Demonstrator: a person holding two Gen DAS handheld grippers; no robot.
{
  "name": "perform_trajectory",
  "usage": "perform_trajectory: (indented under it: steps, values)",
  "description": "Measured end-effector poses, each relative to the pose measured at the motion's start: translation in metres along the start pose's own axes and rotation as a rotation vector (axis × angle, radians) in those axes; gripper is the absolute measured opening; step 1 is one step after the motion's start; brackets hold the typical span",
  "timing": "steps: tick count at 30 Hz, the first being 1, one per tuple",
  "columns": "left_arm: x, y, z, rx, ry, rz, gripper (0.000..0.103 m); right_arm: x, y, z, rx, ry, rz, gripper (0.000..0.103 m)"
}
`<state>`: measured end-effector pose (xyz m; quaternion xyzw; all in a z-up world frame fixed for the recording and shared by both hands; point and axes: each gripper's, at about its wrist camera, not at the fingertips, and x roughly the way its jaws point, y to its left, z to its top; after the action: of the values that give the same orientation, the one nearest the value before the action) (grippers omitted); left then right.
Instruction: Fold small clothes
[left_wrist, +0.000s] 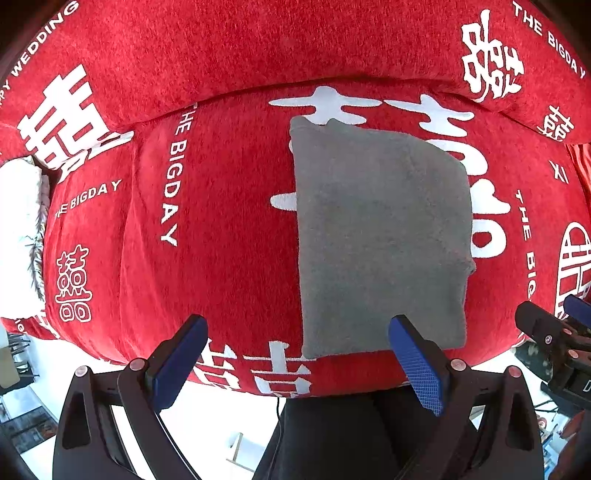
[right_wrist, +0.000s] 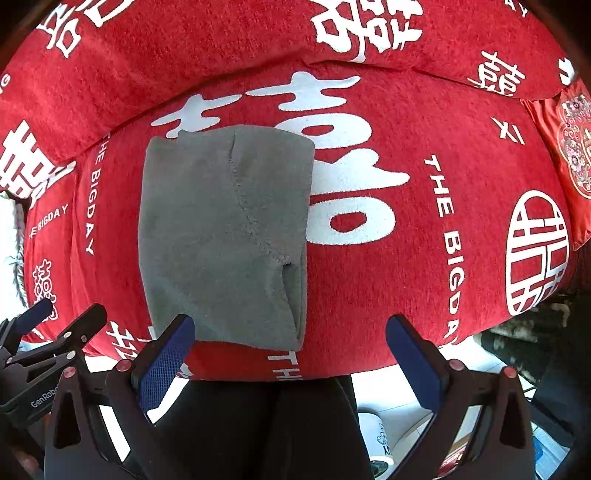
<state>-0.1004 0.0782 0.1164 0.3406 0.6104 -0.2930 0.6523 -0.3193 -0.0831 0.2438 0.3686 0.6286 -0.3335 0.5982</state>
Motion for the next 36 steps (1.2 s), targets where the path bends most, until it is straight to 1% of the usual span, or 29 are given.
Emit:
perform_trajectory:
  steps: [13,36]
  values:
    - [0.0026,0.0018,0.0037,0.001,0.004,0.006,0.099,0.0027,0.0052,0.0048,-0.014,0.005,-0.009,0.103]
    - [0.0054,0.0035,0.0044,0.017,0.006,-0.018,0.099,0.0006,0.0093,0.0061,-0.024,0.004,-0.033,0.103]
